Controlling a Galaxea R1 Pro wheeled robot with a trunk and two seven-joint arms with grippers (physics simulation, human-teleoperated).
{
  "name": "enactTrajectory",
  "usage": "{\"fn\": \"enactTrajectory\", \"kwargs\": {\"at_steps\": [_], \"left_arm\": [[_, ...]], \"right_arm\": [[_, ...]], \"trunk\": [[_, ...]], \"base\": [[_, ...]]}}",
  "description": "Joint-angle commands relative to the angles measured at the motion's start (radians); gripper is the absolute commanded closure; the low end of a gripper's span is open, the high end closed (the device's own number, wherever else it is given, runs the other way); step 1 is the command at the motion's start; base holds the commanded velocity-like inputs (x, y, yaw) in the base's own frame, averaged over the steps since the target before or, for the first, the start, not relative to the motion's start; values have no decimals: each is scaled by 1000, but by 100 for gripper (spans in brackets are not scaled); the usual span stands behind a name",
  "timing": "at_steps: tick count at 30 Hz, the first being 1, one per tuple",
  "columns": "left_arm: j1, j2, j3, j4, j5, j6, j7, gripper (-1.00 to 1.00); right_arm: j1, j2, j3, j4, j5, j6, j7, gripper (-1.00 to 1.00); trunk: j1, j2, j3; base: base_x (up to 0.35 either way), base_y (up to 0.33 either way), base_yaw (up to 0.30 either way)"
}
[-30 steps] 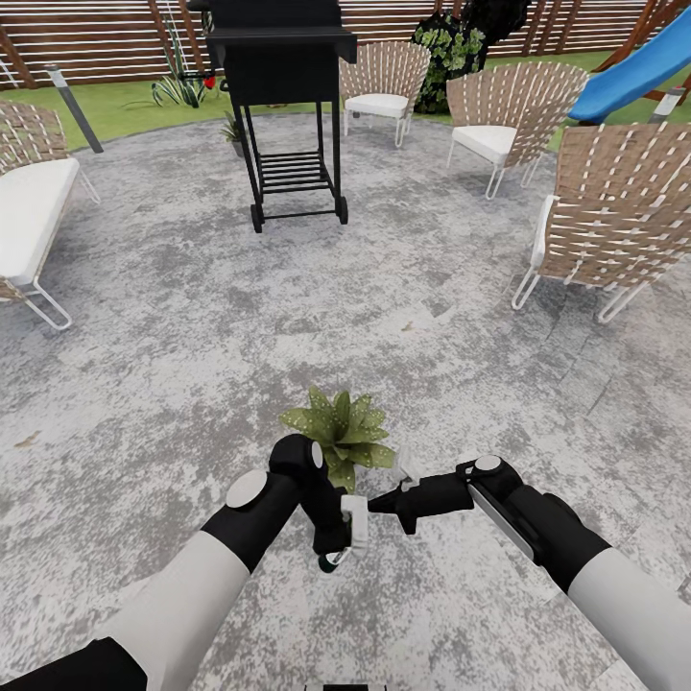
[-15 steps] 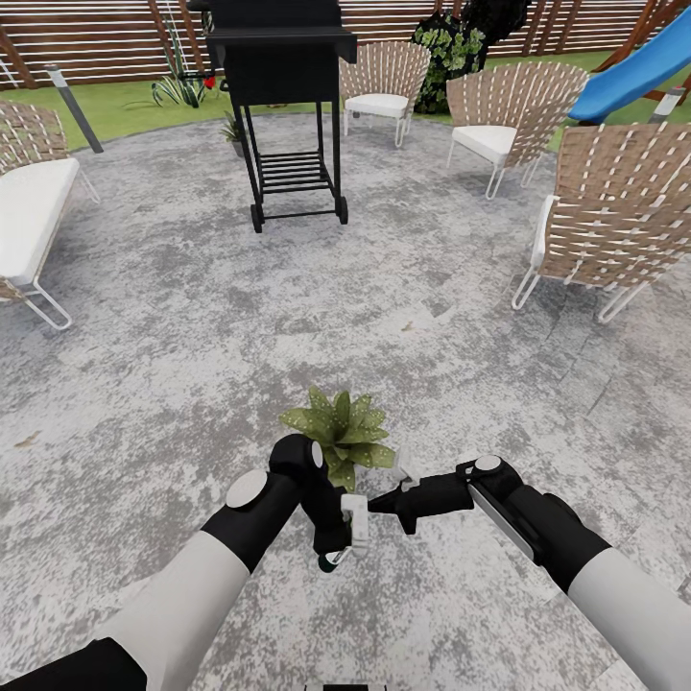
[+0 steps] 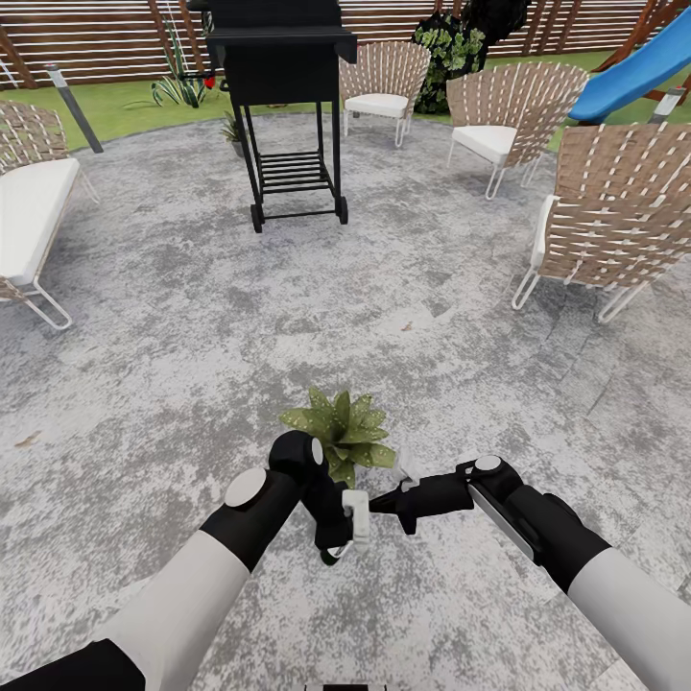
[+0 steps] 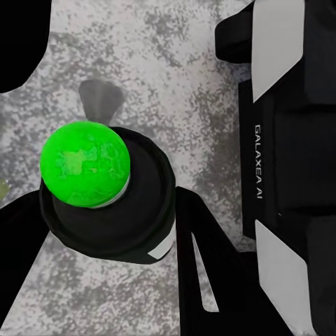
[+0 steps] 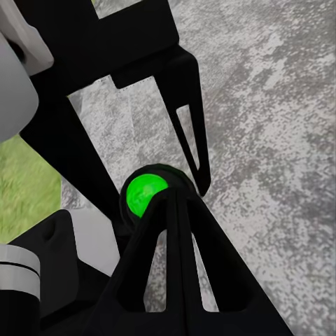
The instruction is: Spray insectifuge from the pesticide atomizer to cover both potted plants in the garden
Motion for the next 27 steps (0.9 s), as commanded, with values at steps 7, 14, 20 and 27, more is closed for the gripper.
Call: {"fn": "enactTrajectory", "kwargs": {"at_steps": [7, 14, 20, 27], "left_arm": [[-1, 0, -1, -1, -6, 10, -5, 100], [-1, 0, -1, -1, -6, 10, -5, 100], [-1, 0, -1, -1, -6, 10, -5, 100], [-1, 0, 0, 1, -12, 9, -7, 100]], "right_arm": [[-1, 0, 3, 0, -9, 8, -2, 100], [-1, -1, 3, 0, -9, 8, -2, 100], [-1, -1, 4, 0, -9, 8, -2, 100], [-1, -1, 4, 0, -9, 8, -2, 100]], "trunk": [[0, 0, -1], [0, 0, -1], [0, 0, -1], [0, 0, -1]], "base": [[0, 0, 0], [0, 0, 0], [0, 0, 0], [0, 0, 0]]}}
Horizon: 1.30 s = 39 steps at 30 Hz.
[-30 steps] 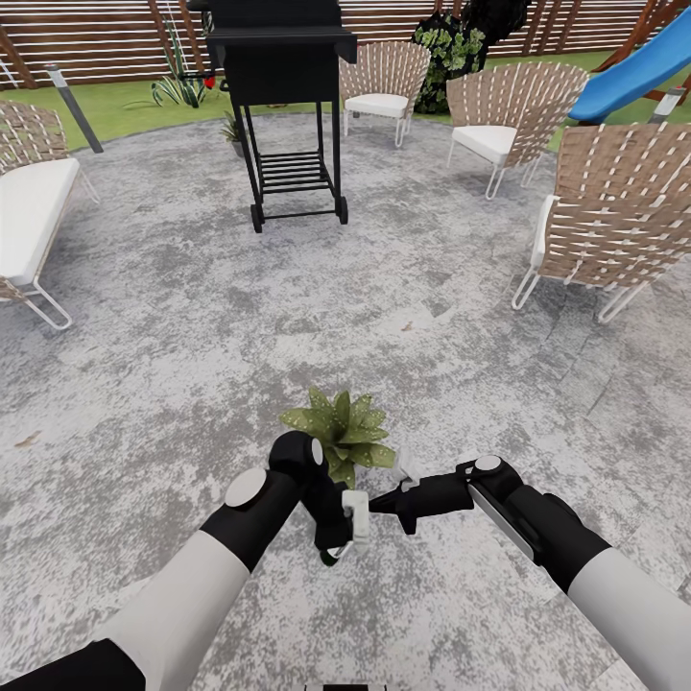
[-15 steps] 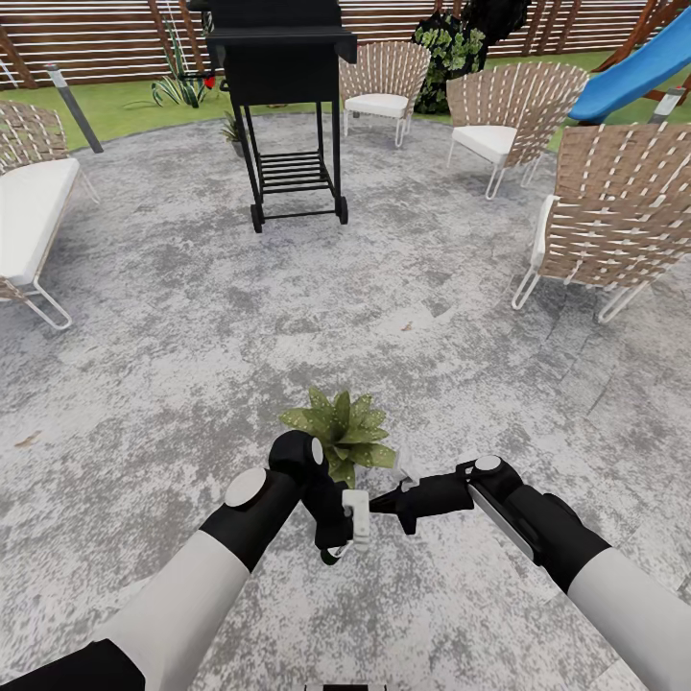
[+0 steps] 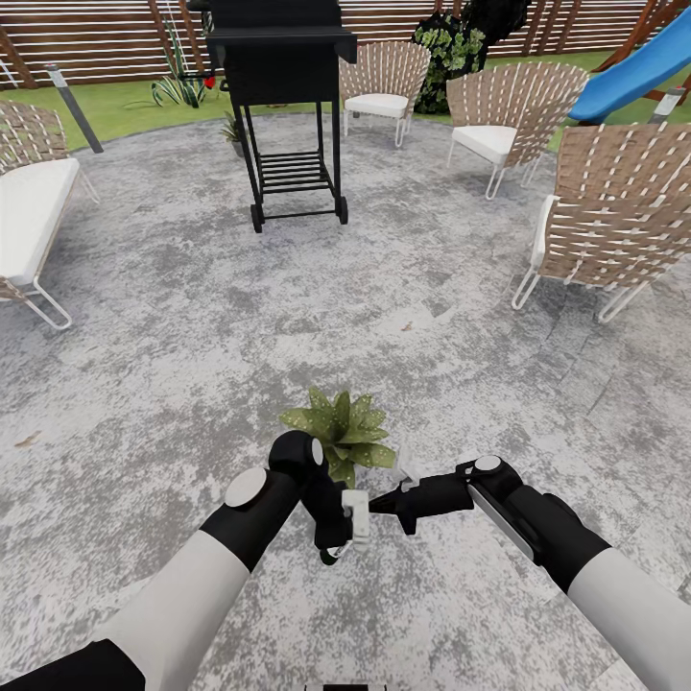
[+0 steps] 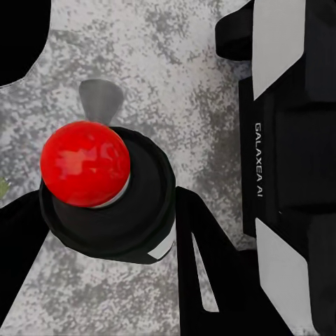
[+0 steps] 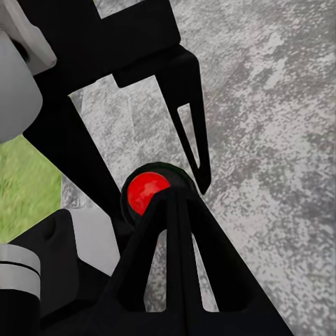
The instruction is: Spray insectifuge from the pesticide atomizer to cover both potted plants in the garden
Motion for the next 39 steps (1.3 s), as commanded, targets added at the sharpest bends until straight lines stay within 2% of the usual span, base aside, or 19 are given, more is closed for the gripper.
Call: {"fn": "enactTrajectory", "kwargs": {"at_steps": [1, 6, 13, 16, 18, 19, 21, 22, 23, 25, 27, 28, 30, 32, 33, 35, 37, 38, 39], "left_arm": [[-1, 0, 0, 1, -10, 10, -6, 100], [0, 0, 1, 10, -113, 10, -8, 100], [0, 1, 7, 103, -202, 8, -7, 100], [0, 39, 56, 109, -204, 7, 6, 100], [8, 51, 202, 108, -184, -9, 68, 100], [10, 52, 233, 108, -172, -22, 100, 100], [14, 60, 287, 110, -104, -63, 166, 100], [17, 75, 307, 110, -66, -71, 184, 100], [19, 89, 327, 110, -31, -75, 209, 100], [33, 108, 407, 111, 33, -78, 300, 100], [69, 115, 482, 111, 64, -79, 375, 100], [87, 117, 504, 112, 72, -79, 405, 100], [122, 117, 517, 111, 77, -79, 429, 100], [148, 117, 537, 110, 81, -78, 473, 100], [157, 117, 581, 110, 85, -78, 512, 100], [164, 117, 743, 111, 117, -79, 600, 100], [166, 117, 899, 112, 144, -90, 644, 100], [166, 117, 953, 112, 149, -107, 654, 100], [167, 116, 994, 113, 151, -130, 659, 100]], "right_arm": [[-1, -1, 3, 0, -10, 8, -2, 100], [-1, -1, 3, 0, -10, 8, -2, 100], [-1, -2, 2, -2, -10, 8, -2, 100], [-1, -3, 4, -1, -9, 7, -4, 100], [0, -2, 7, 4, -5, 5, -7, 100], [0, -3, 7, 8, -6, 2, -8, 100], [2, -10, 6, 69, -7, -5, -11, 100], [2, -12, 6, 123, -8, -8, -12, 100], [2, -13, 4, 180, -8, -11, -13, 100], [2, -14, 1, 331, -8, -61, -15, 100], [2, -15, -1, 518, -8, -144, -17, 100], [2, -15, -1, 638, -9, -203, -18, 100], [2, -23, -2, 821, -12, -286, -18, 100], [2, -36, -2, 959, -15, -319, -18, 100], [3, -52, -2, 993, -17, -325, -19, 100], [3, -100, -3, 1019, -29, -330, -50, 100], [4, -121, -3, 1026, -72, -332, -193, 100], [4, -125, -3, 1027, -106, -335, -293, 100], [4, -127, -3, 1028, -143, -353, -383, -100]], "trunk": [[0, 0, -1], [0, 0, -1], [0, 0, -1], [0, 0, -1], [0, 0, -1], [0, 0, -1], [0, 0, -1], [0, 0, -1], [0, 0, -1], [0, 0, -1], [0, 0, -1], [0, 0, -1], [0, 0, -1], [0, 0, -1], [0, 0, -1], [0, 0, -1], [0, 0, -1], [0, 0, -1], [0, 0, -1]], "base": [[0, 0, 0], [0, 0, 0], [0, 0, 0], [0, 0, 0], [0, 0, 0], [0, 0, 0], [0, 0, 0], [0, 0, 0], [0, 0, 0], [0, 0, 0], [0, 0, 0], [0, 0, 0], [0, 0, 0], [0, 0, 0], [0, 0, 0], [0, 0, 0], [0, 0, 0], [0, 0, 0], [0, 0, 0]]}}
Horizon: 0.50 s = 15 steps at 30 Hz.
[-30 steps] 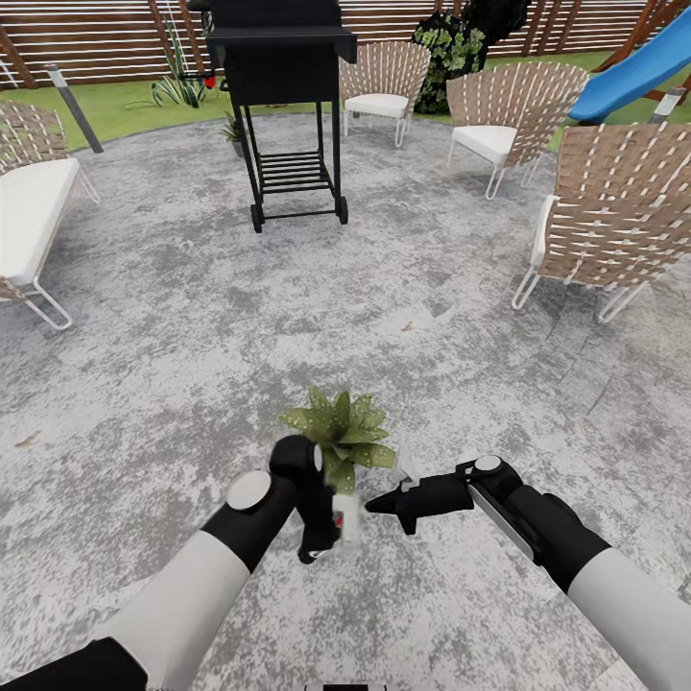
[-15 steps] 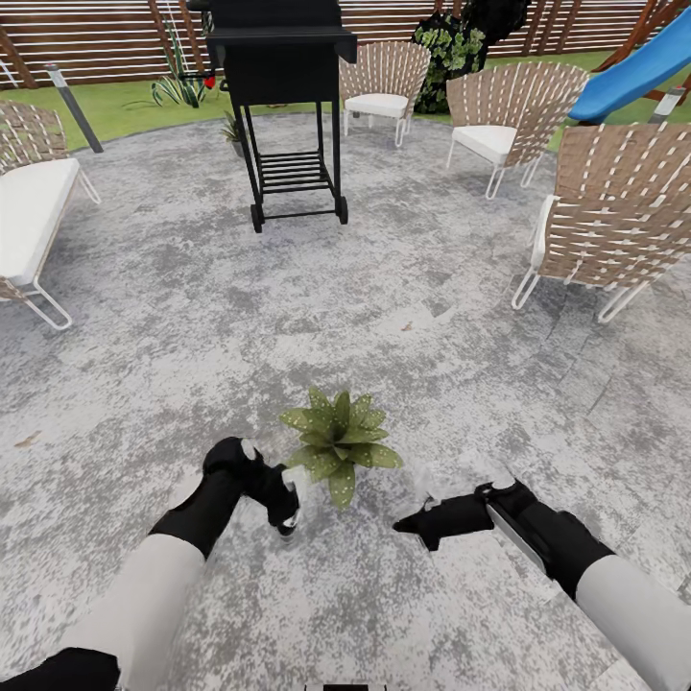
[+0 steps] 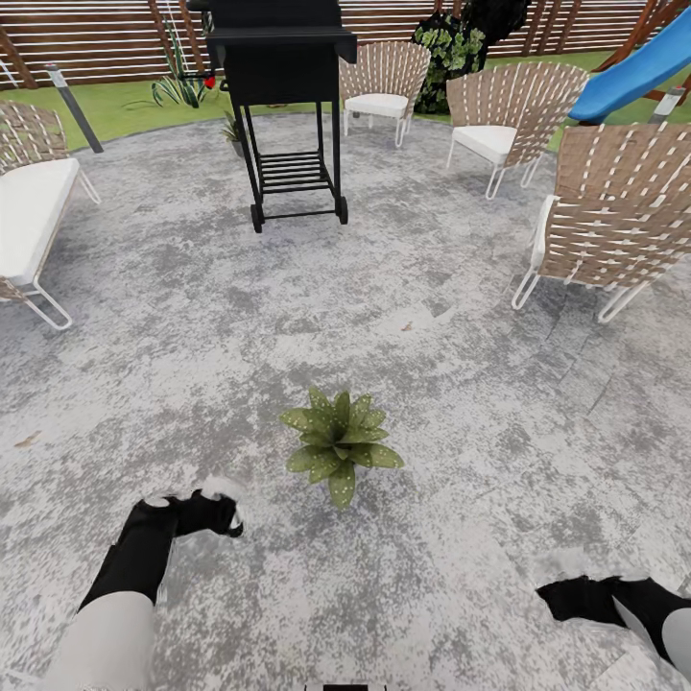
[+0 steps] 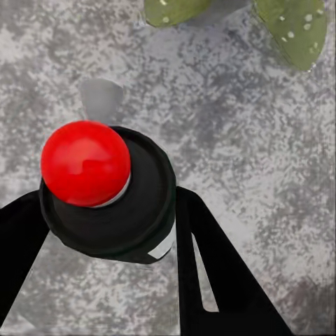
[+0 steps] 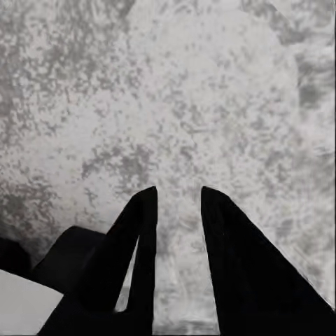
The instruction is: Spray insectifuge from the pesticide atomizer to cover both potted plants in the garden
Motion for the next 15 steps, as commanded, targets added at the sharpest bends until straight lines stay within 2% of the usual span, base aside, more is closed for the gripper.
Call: {"fn": "enactTrajectory", "kwargs": {"at_steps": [1, 2, 3, 4, 5, 6, 7, 8, 9, 10, 12, 15], "left_arm": [[-1, -2, 44, -1, -1, -17, -2, 100], [-1, -3, 70, 2, 0, -29, 2, 100], [-1, -4, 112, 18, 1, -42, 13, 100], [-1, -4, 151, 47, 2, -58, 37, 100], [-1, -4, 186, 91, 2, -94, 86, 100], [-1, -3, 218, 156, 2, -150, 164, 100], [-1, -2, 248, 238, 1, -210, 257, 100], [-1, 0, 276, 315, 1, -260, 350, 100], [0, 1, 302, 366, 2, -298, 425, 100], [2, 2, 318, 387, 2, -318, 462, 100], [22, 2, 352, 413, 2, -345, 509, 100], [33, 2, 368, 424, 2, -356, 527, 100]], "right_arm": [[0, -2, 8, -1, -53, -20, -68, -100], [0, -2, 8, 0, -81, -29, -97, -100], [0, -2, 8, 0, -125, -37, -126, -100], [0, -3, 7, 0, -172, -41, -141, -100], [0, -3, 7, 0, -224, -44, -150, -100], [0, -3, 8, 0, -280, -45, -175, -100], [0, -3, 8, 0, -325, -46, -231, -100], [0, -2, 8, 0, -350, -48, -298, -100], [2, -2, 8, 0, -363, -59, -337, -100], [3, -1, 8, 0, -369, -68, -352, -100], [5, -1, 8, 0, -375, -80, -368, -100], [7, -1, 10, 0, -377, -85, -373, -100]], "trunk": [[0, 0, -1], [0, 0, -1], [0, 0, -1], [0, 0, -1], [0, 0, -1], [0, 0, -1], [0, 0, -1], [0, 0, -1], [0, 0, -1], [0, 0, -1], [0, 0, -1], [0, 0, -1]], "base": [[0, 0, 0], [0, 0, 0], [0, 0, 0], [0, 0, 0], [0, 0, 0], [0, 0, 0], [0, 0, 0], [0, 0, 0], [0, 0, 0], [0, 0, 0], [0, 0, 0], [0, 0, 0]]}}
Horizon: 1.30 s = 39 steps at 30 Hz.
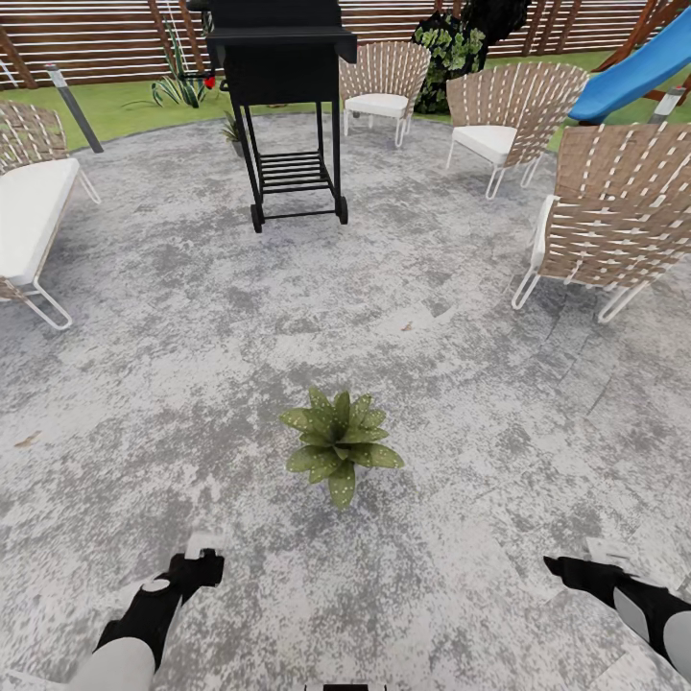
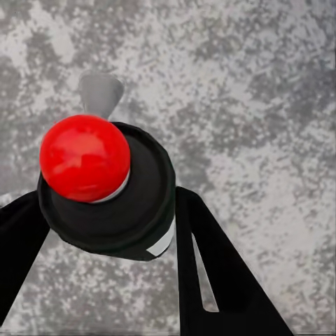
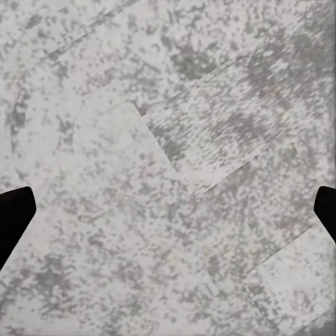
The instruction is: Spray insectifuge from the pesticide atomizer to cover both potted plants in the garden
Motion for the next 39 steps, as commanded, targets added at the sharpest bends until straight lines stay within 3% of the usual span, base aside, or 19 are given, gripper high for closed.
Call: {"fn": "enactTrajectory", "kwargs": {"at_steps": [1, 8, 16, 23, 25, 30, 36, 39], "left_arm": [[0, -1, 10, 0, -10, -6, -4, 100], [7, -2, 14, 7, -8, -9, -1, 100], [62, -1, 17, 47, -9, -10, 1, 100], [65, -1, 16, 140, -13, -9, 3, 100], [65, -1, 17, 145, -12, -9, 3, 100], [65, -1, 17, 146, -7, -11, 5, 100], [68, -1, 18, 148, 0, -51, 5, 100], [94, -1, 26, 147, 42, -78, 5, 100]], "right_arm": [[0, 0, 9, 1, -10, -3, 4, -100], [0, 9, 11, 1, -9, -4, 3, -100], [0, 10, 12, 1, -9, -4, 3, -100], [4, 13, 13, 2, -9, -4, 2, -100], [22, 41, 13, 2, -6, -4, 2, -100], [63, 140, 13, 2, -3, -4, 0, -100], [67, 161, 13, 2, -5, -4, -1, -100], [68, 161, 11, 0, -8, -4, 4, -100]], "trunk": [[0, 0, -1], [0, 0, 0], [0, 0, 11], [0, 0, 22], [0, 0, 25], [0, 0, 33], [0, 0, 43], [0, 0, 48]], "base": [[0, 0, 0], [0, 0, 0], [0, 0, 0], [0, 0, 0], [0, 0, 0], [0, 0, 0], [0, 0, 0], [0, 0, 0]]}}
